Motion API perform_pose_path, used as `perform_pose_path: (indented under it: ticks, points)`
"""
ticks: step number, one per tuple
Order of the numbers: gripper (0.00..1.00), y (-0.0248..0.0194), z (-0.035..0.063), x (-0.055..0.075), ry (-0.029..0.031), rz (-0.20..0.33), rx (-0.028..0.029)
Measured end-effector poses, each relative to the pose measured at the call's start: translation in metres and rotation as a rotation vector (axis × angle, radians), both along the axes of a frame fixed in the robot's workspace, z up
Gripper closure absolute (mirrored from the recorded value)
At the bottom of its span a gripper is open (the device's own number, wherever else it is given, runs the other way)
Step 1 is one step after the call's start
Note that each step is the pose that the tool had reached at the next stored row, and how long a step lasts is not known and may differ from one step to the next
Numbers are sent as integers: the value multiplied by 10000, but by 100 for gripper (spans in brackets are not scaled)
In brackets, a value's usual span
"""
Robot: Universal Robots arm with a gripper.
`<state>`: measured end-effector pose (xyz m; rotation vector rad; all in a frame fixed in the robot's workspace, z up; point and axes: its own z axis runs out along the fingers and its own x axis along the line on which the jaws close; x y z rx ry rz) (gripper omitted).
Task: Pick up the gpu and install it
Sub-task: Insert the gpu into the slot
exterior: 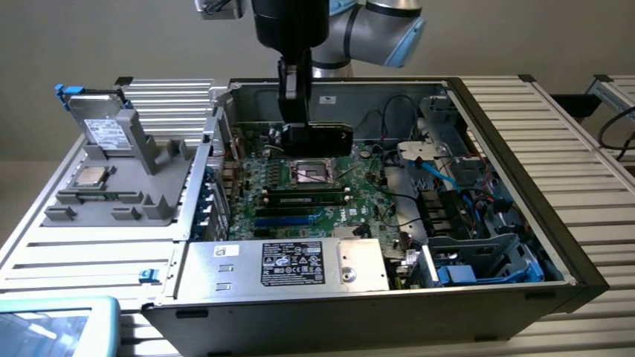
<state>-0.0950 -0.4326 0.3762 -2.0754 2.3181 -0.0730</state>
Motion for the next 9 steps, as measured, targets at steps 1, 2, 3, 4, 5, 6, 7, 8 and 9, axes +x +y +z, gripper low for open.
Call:
perform_pose_path:
  ticks: [1, 2, 3, 4, 5, 6, 7, 8, 9]
  points:
    - [73, -9, -18, 0, -1, 1, 0]
    - [73, -23, -37, 0, 0, 1, 0]
    - [73, -35, -55, 0, 0, 1, 1]
    - [73, -54, -73, -1, 1, 4, -1]
    - [73, -75, -91, -1, 1, 12, -2]
    - [73, -95, -110, 0, 0, 19, 0]
    - [73, -114, -128, 0, 1, 27, 0]
    - [73, -135, -147, 0, 3, 34, 0]
    - [73, -155, -165, -1, 4, 41, 0]
